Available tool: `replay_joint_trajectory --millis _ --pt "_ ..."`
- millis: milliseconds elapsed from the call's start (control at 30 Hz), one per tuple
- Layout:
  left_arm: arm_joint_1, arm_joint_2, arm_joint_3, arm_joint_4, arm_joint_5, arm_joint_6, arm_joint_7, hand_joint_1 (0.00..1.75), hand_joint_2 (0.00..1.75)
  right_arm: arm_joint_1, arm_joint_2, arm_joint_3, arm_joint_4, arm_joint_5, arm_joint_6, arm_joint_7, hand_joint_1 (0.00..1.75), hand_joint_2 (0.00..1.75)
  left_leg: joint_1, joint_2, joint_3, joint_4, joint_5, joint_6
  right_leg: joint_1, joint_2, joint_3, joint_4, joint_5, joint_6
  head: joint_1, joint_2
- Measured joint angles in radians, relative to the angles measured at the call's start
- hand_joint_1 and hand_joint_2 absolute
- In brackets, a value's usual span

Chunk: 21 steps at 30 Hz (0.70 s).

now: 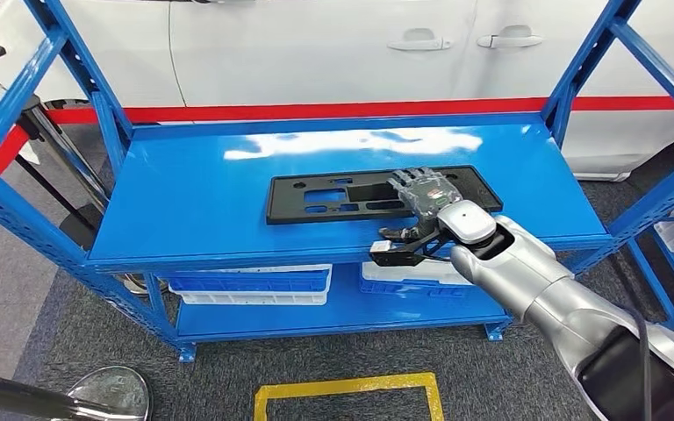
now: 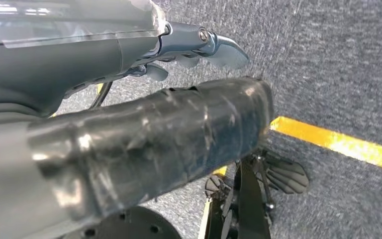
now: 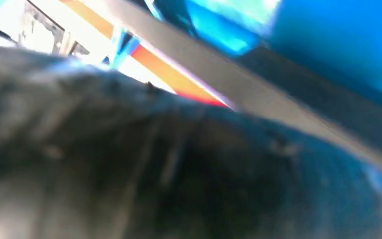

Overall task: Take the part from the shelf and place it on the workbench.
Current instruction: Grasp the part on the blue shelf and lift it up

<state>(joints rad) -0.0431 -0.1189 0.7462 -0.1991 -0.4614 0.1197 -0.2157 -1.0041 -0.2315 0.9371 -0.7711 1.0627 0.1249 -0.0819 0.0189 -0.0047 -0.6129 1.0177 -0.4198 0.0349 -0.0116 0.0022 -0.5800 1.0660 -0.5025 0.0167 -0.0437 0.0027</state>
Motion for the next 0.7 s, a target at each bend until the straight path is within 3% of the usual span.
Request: replay_joint_trajectory --millis 100,133,167,200,267,333,400,500,567,633,667,700 --pt "0.0 -0.001 0.001 0.0 -0.001 0.0 0.001 0.0 0.0 0.008 0.0 0.002 0.003 0.0 0.0 -0.001 0.0 0.0 0.001 -0.001 0.009 -0.004 -0.006 0.013 -0.003 -0.001 -0.099 0.182 -0.073 0.01 0.001 0.0" --pt "0.0 -0.001 0.001 0.0 -0.001 0.0 0.001 0.0 0.0 0.013 0.0 0.003 0.005 0.0 0.0 -0.001 0.0 0.0 0.0 -0.002 0.011 -0.003 -0.01 0.014 -0.003 -0.001 -0.132 0.228 -0.079 0.012 0.001 0.0" --pt "0.0 -0.001 0.001 0.0 -0.001 0.0 0.001 0.0 0.0 0.018 0.0 0.005 0.006 0.0 0.0 -0.002 0.0 0.0 0.0 -0.003 0.015 -0.001 -0.014 0.014 -0.003 -0.001 -0.149 0.24 -0.066 0.012 0.001 0.0" --pt "0.001 -0.001 0.002 0.0 -0.001 0.0 0.001 0.0 0.0 0.021 0.0 0.006 0.007 0.0 0.0 -0.002 0.0 0.0 0.0 -0.004 0.02 0.0 -0.02 0.013 -0.003 -0.001 -0.146 0.212 -0.032 0.01 0.001 0.0" --pt "0.002 -0.002 0.002 0.0 -0.001 0.0 0.002 0.0 0.0 0.022 0.0 0.008 0.009 0.0 0.0 -0.002 0.0 0.0 -0.001 -0.005 0.035 0.002 -0.032 0.008 -0.001 -0.001 -0.094 0.077 0.055 0.002 0.001 0.0" --pt "0.001 -0.004 0.002 0.0 -0.001 0.0 0.003 0.0 0.0 0.02 0.0 0.008 0.009 0.0 0.0 -0.002 0.0 0.0 -0.004 -0.005 0.043 0.004 -0.042 0.0 0.006 -0.002 -0.05 -0.02 0.087 -0.008 0.001 0.0" --pt "-0.001 -0.005 0.002 0.0 -0.001 0.0 0.003 0.0 0.0 0.019 0.001 0.008 0.01 0.0 0.0 -0.002 0.0 0.0 -0.006 -0.004 0.044 0.002 -0.046 -0.009 0.011 -0.002 -0.042 -0.035 0.078 -0.015 0.001 0.0" --pt "-0.002 -0.005 0.002 0.0 -0.001 0.001 0.004 0.0 0.0 0.019 0.003 0.008 0.01 -0.004 -0.003 -0.005 0.0 0.0 -0.006 -0.001 0.037 0.027 -0.068 -0.022 0.001 -0.001 -0.027 -0.049 0.076 -0.03 0.0 0.0" --pt "-0.001 -0.005 0.002 0.0 -0.001 0.001 0.005 0.0 0.0 0.021 0.007 0.008 0.01 -0.015 -0.006 -0.009 0.0 0.0 -0.004 0.0 -0.012 0.128 -0.112 -0.03 -0.001 -0.003 -0.015 -0.054 0.071 -0.041 -0.001 0.0" --pt "-0.001 -0.005 0.005 0.0 -0.001 -0.001 0.006 0.0 0.0 0.032 0.014 0.008 0.01 -0.031 -0.008 -0.014 0.0 0.0 -0.001 0.0 -0.087 0.248 -0.146 -0.036 0.0 -0.003 -0.01 -0.052 0.065 -0.046 -0.001 0.0" --pt "-0.001 -0.005 0.006 0.0 -0.001 -0.003 0.005 0.0 0.0 0.041 0.019 0.008 0.01 -0.038 -0.008 -0.018 0.0 0.0 -0.001 0.0 -0.11 0.273 -0.14 -0.038 0.0 -0.002 -0.007 -0.05 0.06 -0.046 -0.002 0.0" --pt "0.0 -0.005 0.008 0.0 0.0 -0.006 0.005 0.0 0.0 0.049 0.023 0.009 0.01 -0.046 -0.006 -0.022 0.0 0.0 0.0 0.0 -0.114 0.26 -0.114 -0.039 0.0 -0.001 -0.004 -0.047 0.055 -0.045 -0.002 0.0"
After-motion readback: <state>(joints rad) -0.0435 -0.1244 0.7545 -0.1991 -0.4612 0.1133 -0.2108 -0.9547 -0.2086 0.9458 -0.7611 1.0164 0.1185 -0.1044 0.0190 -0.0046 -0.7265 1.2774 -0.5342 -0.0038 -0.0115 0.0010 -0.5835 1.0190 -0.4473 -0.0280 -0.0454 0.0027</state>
